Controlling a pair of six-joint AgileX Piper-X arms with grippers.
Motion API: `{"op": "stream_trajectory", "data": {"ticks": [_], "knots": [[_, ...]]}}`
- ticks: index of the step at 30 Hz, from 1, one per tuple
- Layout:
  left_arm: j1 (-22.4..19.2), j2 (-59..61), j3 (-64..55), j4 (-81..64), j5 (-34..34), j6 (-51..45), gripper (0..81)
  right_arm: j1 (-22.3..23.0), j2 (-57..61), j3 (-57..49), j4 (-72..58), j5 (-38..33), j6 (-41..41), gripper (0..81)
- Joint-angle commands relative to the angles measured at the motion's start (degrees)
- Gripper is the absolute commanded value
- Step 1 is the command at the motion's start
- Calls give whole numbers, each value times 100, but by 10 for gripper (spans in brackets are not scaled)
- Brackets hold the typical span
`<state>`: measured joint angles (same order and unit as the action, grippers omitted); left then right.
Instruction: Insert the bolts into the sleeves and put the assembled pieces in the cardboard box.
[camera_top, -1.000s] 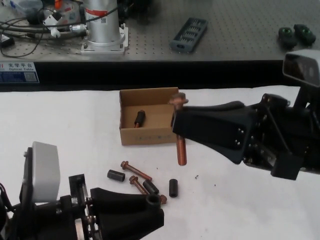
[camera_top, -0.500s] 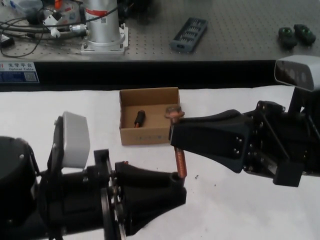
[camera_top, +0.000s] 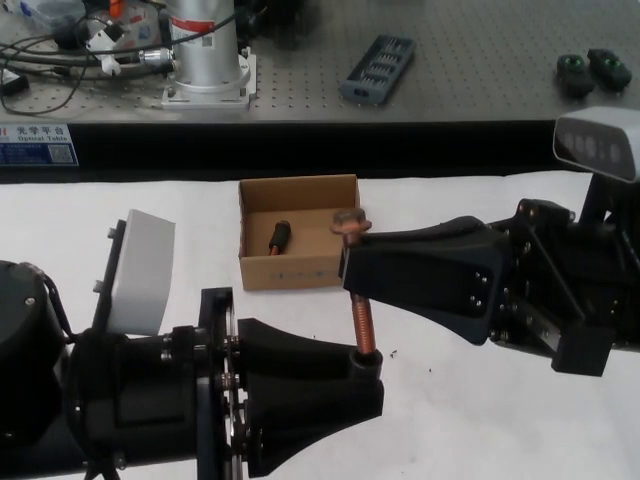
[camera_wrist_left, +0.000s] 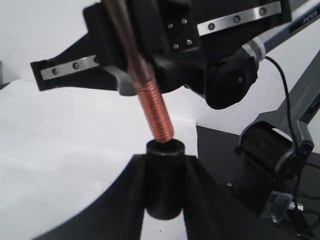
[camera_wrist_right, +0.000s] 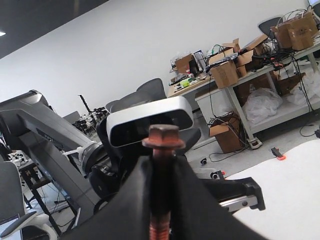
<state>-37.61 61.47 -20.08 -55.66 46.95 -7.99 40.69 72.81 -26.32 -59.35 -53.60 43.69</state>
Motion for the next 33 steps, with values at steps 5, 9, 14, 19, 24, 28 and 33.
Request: {"op": "stream_trajectory", "data": {"ticks": [5,9,14,19,24,28,33], "knots": [[-20,-9,-78,-358,341,-53,6,15,1,-77,154,-36,-621,37],[-20,-9,-78,-358,316,-53,6,15,1,-77,204,-67,-1021,37],[-20,-9,-78,-358,211,-53,6,40,1,-77,204,-123,-1166,37],[-20,-9,-78,-597,50,-53,6,323,1,-77,287,-141,-1545,37],[-20,-9,-78,-617,-23,-94,6,482,40,-77,374,-141,-1658,37],[-20,-9,-78,-750,-43,-93,6,463,40,-77,350,-141,-1679,37],[-20,-20,-78,-1084,-139,-273,6,465,40,-77,323,-141,-1679,37]]}}
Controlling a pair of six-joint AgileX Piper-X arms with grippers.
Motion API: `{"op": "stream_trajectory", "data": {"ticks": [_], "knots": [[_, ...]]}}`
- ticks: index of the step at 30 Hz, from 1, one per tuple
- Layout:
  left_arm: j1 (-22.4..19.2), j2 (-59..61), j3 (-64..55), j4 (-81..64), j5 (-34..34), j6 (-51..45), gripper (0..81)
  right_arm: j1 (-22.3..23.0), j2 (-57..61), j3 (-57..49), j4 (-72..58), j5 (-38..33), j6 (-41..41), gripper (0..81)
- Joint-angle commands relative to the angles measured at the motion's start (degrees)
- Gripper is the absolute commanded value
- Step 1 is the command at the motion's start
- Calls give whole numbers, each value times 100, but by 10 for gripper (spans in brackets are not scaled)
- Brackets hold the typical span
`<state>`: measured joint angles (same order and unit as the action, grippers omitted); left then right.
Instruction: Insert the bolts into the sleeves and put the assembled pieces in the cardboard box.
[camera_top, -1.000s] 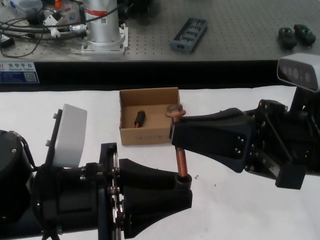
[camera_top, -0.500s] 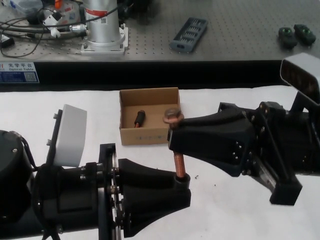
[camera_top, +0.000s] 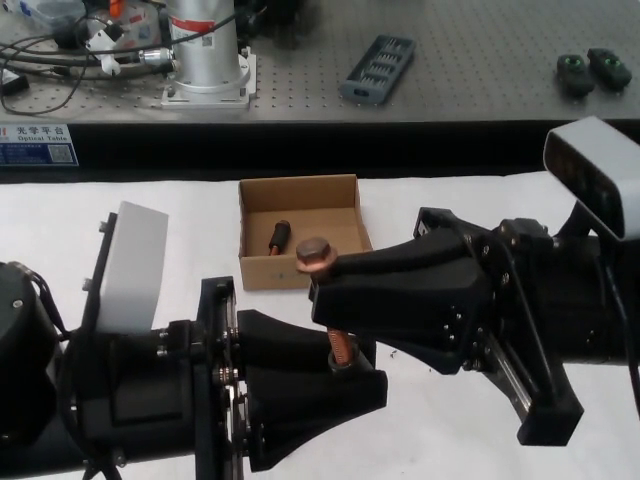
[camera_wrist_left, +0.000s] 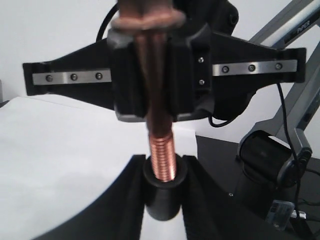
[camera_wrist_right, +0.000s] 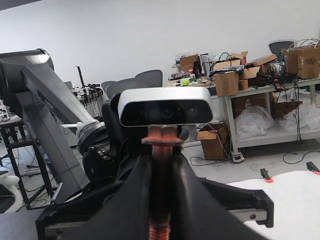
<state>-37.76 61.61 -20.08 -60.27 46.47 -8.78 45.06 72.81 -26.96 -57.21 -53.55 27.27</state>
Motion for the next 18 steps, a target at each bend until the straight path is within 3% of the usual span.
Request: {"op": "stream_trajectory", "data": {"ticks": [1,18], "knots": [[-5,-34,-78,-623,-93,-280,6,10,40,-13,110,-157,-37,37],[41,-34,-78,-622,-137,-318,6,-691,-118,-13,294,-524,404,37]]}}
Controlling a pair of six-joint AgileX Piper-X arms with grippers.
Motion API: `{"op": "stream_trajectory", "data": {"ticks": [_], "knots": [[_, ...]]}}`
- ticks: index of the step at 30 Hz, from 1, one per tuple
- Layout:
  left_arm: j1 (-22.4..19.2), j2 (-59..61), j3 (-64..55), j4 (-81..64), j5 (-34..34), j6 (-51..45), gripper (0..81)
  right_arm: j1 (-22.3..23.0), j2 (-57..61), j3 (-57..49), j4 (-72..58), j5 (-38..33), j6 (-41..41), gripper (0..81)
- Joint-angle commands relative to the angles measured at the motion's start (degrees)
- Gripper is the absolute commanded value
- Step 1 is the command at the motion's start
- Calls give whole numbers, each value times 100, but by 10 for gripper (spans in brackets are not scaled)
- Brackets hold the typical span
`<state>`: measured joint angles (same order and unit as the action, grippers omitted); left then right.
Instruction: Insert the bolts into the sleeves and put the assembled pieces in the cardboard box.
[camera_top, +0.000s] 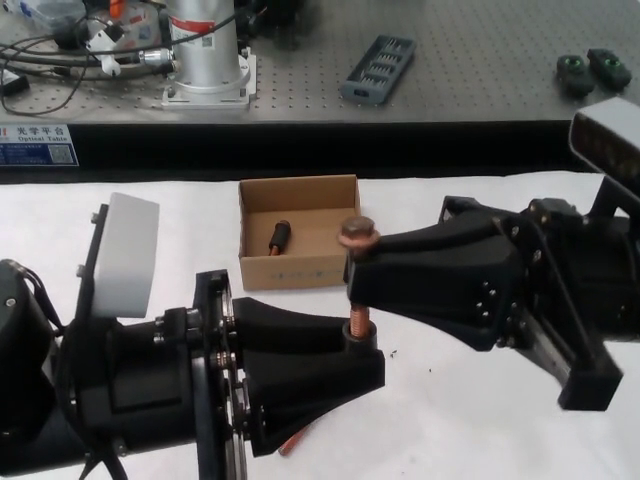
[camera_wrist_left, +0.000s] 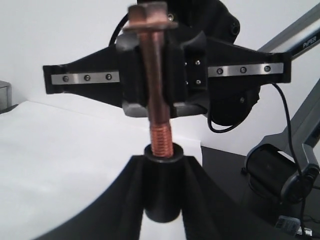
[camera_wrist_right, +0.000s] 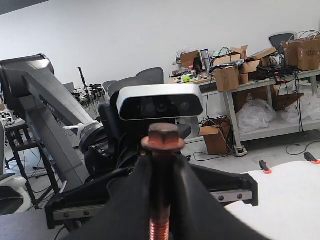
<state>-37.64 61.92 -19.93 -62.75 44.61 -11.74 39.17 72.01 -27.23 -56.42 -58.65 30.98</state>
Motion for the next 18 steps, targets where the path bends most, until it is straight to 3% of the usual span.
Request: {"op": "stream_trajectory", "data": {"ticks": [1,4,8,11,18], "knots": [[29,-64,-93,-373,4,-22,6,-102,-38,14,297,-18,34,37],[29,-64,-93,-373,-117,-22,6,-102,-38,14,444,-18,34,3],[29,-64,-93,-373,-226,-22,6,-102,-38,24,480,183,169,202],[29,-64,-93,-373,-401,-22,6,-102,-38,24,499,421,337,297],[29,-64,-93,-308,-635,-22,6,-102,-50,24,454,456,336,295]]}}
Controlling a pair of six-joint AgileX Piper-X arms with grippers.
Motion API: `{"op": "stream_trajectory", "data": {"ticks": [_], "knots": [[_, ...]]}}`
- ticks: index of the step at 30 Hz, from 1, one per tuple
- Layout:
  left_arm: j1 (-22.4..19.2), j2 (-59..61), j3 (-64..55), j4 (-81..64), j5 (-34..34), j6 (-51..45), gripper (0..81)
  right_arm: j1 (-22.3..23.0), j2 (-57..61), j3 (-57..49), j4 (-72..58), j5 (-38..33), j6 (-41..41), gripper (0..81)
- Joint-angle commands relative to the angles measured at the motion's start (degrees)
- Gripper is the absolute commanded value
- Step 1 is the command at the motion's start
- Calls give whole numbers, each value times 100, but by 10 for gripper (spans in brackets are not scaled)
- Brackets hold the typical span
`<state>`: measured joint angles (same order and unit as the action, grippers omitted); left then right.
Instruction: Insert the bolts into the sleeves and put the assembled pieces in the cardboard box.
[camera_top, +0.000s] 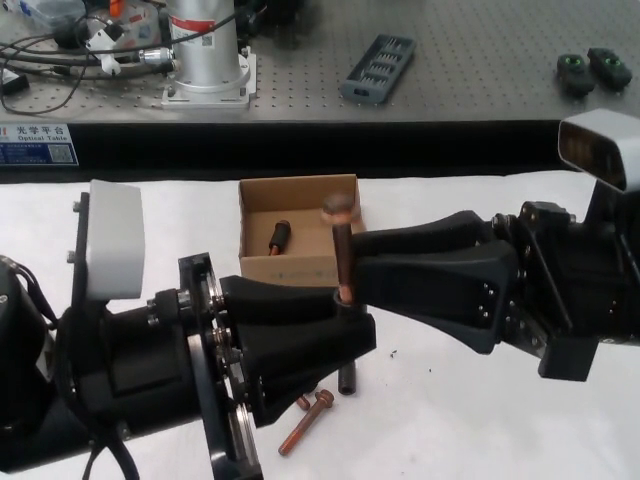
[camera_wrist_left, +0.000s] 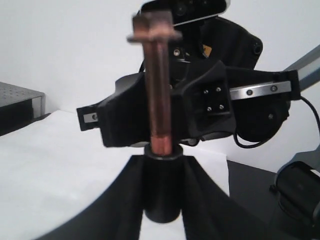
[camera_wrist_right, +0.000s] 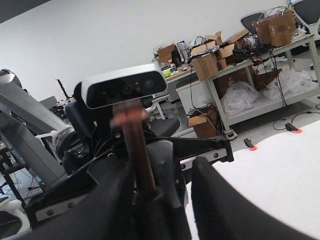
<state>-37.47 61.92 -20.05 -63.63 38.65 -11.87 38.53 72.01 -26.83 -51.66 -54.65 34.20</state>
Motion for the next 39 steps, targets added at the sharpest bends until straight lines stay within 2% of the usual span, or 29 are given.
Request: {"op": "stream_trajectory", "data": {"ticks": [1,8,13,15,22,24,27,29,35,39], "knots": [[12,-64,-82,-185,-39,-8,6,-37,-48,-16,-54,54,14,295],[12,-64,-82,-64,-123,-8,6,-103,-81,-16,-323,111,104,295],[12,-64,-82,-9,-783,-8,6,-409,-341,-16,-303,96,130,295],[12,-64,-82,71,-987,-8,6,-524,-501,-16,-237,70,372,295],[12,-64,-171,244,-1161,-30,6,-538,-707,-16,50,1,414,286],[12,-50,-303,665,-1275,-227,6,-603,-707,-16,114,-149,398,223],[12,-37,-666,1749,-1504,-276,6,-826,-707,-16,238,-797,325,15],[12,-38,-1046,2772,-1679,-181,6,-992,-718,-16,178,-1061,310,39],[39,-7,-2142,4991,-2609,693,6,-1548,-1015,20,158,-1015,312,39],[247,278,-2761,5400,-2490,473,6,-1932,-1220,287,169,-1004,301,39]]}}
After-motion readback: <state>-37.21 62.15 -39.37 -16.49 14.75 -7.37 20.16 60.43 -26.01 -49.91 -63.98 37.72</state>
